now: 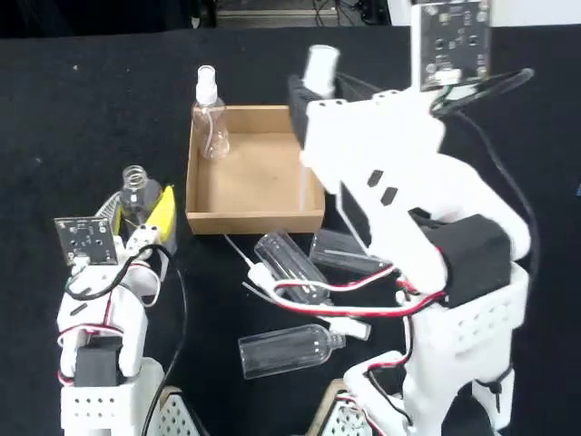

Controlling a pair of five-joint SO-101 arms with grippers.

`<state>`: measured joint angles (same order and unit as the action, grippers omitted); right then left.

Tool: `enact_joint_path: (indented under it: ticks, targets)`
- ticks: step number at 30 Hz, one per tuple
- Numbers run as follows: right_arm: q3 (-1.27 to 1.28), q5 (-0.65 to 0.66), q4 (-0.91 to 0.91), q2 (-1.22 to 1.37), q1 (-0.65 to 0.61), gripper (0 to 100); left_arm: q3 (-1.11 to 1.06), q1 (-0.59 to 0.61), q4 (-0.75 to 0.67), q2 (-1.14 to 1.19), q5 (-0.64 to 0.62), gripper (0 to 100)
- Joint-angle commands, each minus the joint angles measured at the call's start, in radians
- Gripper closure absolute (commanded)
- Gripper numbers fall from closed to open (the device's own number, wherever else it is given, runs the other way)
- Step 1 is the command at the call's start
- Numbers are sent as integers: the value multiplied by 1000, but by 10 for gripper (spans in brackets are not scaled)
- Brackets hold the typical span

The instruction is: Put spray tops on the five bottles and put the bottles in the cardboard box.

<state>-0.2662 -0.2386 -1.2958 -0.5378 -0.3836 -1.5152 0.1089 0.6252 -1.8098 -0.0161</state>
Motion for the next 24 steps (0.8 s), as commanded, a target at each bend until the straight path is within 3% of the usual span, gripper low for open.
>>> enact_joint_path:
  ticks: [1,5,12,18,24]
  targets:
    - [39,-6,98,-82,-71,988,15,-110,-17,-17,17,869]
    - [189,-6,213,-179,-80,987,18,-202,-11,-17,23,870]
    - [479,-6,483,-334,-84,987,19,-226,-17,-17,23,870]
    - [575,-8,694,-352,-84,987,-10,-262,-18,-17,17,870]
    - [579,-6,735,-352,-84,987,-31,-398,-21,-17,17,870]
